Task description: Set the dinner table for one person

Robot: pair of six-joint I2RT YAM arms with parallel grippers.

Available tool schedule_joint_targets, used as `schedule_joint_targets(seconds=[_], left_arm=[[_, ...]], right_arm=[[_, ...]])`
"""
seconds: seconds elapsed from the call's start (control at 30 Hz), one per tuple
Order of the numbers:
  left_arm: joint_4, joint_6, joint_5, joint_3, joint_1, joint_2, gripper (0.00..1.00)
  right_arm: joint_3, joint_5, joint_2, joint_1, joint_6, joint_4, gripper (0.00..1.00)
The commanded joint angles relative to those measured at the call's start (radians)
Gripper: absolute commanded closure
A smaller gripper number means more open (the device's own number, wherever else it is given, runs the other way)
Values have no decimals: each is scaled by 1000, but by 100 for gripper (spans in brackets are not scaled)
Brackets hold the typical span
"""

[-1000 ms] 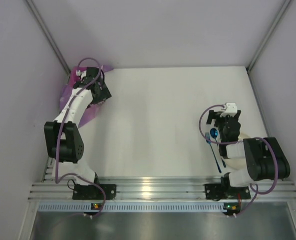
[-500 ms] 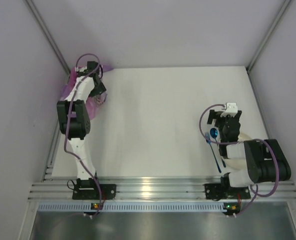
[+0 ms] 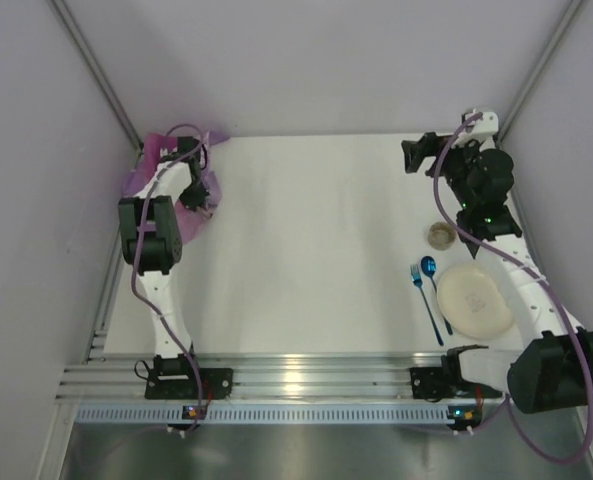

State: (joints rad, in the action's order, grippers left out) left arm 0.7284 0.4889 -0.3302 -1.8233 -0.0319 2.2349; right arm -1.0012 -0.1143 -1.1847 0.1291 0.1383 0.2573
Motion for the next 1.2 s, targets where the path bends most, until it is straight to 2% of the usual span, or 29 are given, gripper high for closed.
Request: schedule_joint_targets(seconds=[0.0,0.2,0.33,0.4,0.47,0.63,0.67,0.73,0.77,0.8,0.83,0.87,0.9,0.97,1.03,1.1,1.17], left_arm=[[-75,-71,143,61,27,-53,100],[-176,-200,200,289,249,-191,100],[-225,-257,212,468,467,-322,100],[-245,-269,224,515,538,-381,100],[-251,-279,235,579,660,-437,100],[-213,-262,198,625,748,-549,100],[-199,-247,171,630,750,-569,88],[-170,-205,116,640,750,-633,48],[-164,-196,64,642,750,-656,4],[-159,-187,45,642,748,-676,1],[-153,-168,18,635,747,-713,1],[-146,-156,-6,627,747,-727,1],[-117,-129,-56,616,747,-747,1],[-80,-90,-107,582,747,-761,1],[-14,-14,-199,570,733,-770,1],[35,45,-199,582,690,-778,1],[57,79,-178,619,659,-784,1]], right_arm=[[-45,-111,-44,20,109,-112,0],[-91,-124,-105,27,103,-179,0],[-94,-107,-121,30,69,-197,0],[-91,-101,-128,30,63,-202,0],[-85,-99,-138,32,60,-204,0],[-79,-114,-170,37,61,-208,0],[-80,-119,-174,37,64,-208,0],[-71,-105,-196,38,120,-199,0],[-65,-67,-207,37,174,-199,0],[-59,46,-225,37,252,-237,1],[-54,77,-236,24,396,-256,0],[-33,55,-248,14,426,-254,0],[-18,-96,-285,1,434,-174,0],[-19,-154,-334,-9,509,-136,0],[-71,-232,-438,-8,529,-186,0],[-190,-303,-559,-8,520,-255,0],[-284,-306,-649,-8,501,-354,0]])
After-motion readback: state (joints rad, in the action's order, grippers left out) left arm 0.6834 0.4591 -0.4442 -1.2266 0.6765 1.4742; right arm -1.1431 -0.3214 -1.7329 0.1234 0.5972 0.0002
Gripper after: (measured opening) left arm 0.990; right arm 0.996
